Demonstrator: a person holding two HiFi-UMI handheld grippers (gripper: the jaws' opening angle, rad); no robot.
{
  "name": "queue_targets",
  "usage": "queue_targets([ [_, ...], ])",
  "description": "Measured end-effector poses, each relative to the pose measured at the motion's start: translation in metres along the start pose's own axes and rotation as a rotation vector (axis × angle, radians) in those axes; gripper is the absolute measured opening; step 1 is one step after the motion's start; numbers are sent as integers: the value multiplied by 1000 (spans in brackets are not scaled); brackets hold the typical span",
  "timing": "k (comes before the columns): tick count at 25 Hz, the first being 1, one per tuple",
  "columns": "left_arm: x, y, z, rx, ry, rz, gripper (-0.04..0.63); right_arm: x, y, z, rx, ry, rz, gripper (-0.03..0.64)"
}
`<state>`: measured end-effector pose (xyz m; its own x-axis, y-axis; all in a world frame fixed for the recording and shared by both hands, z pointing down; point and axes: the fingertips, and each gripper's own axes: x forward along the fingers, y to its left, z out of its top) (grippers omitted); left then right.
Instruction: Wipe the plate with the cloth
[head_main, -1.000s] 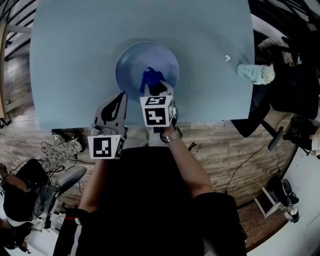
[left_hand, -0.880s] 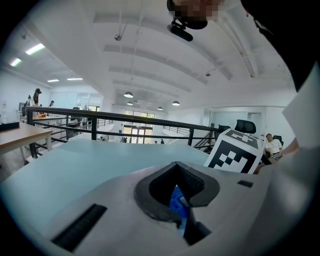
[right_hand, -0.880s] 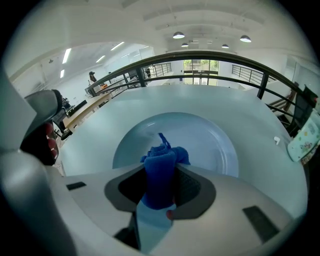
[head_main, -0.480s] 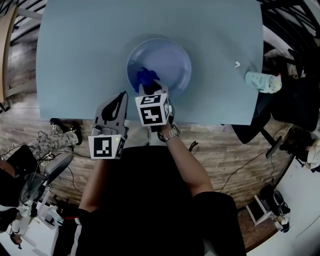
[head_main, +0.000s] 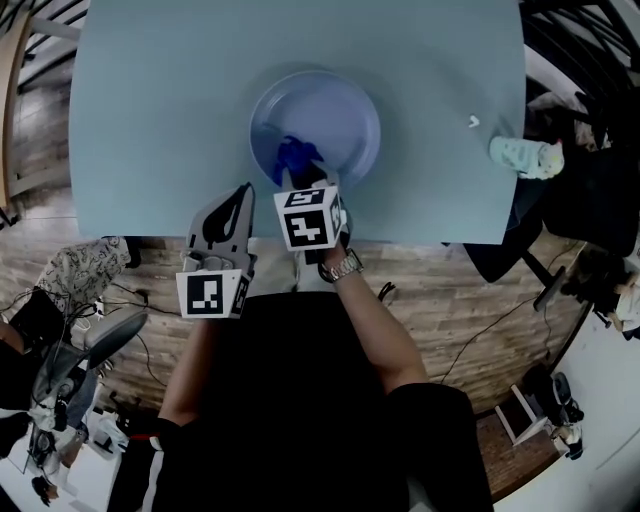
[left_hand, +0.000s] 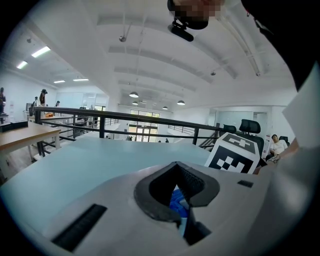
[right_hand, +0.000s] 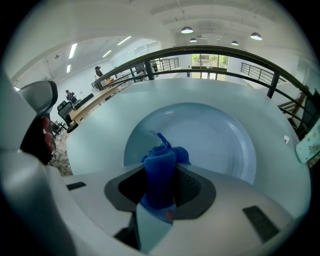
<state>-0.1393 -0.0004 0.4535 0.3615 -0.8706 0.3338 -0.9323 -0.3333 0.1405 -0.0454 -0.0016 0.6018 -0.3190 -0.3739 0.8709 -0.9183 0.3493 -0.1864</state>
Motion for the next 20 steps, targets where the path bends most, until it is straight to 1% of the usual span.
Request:
queue_targets([
  [5, 7, -13, 1, 11, -9, -36, 0, -6, -9, -9, 22, 3, -13, 120],
  [12, 29, -24, 6, 20, -9, -98, 0, -7, -27, -9, 62, 3, -43, 120],
  [16, 32, -36, 7, 39, -9, -128, 0, -15, -37, -14, 84, 1, -55, 120],
  [20, 41, -45, 8, 37, -17, -156, 0, -17, -48, -17, 103, 0, -71, 120],
])
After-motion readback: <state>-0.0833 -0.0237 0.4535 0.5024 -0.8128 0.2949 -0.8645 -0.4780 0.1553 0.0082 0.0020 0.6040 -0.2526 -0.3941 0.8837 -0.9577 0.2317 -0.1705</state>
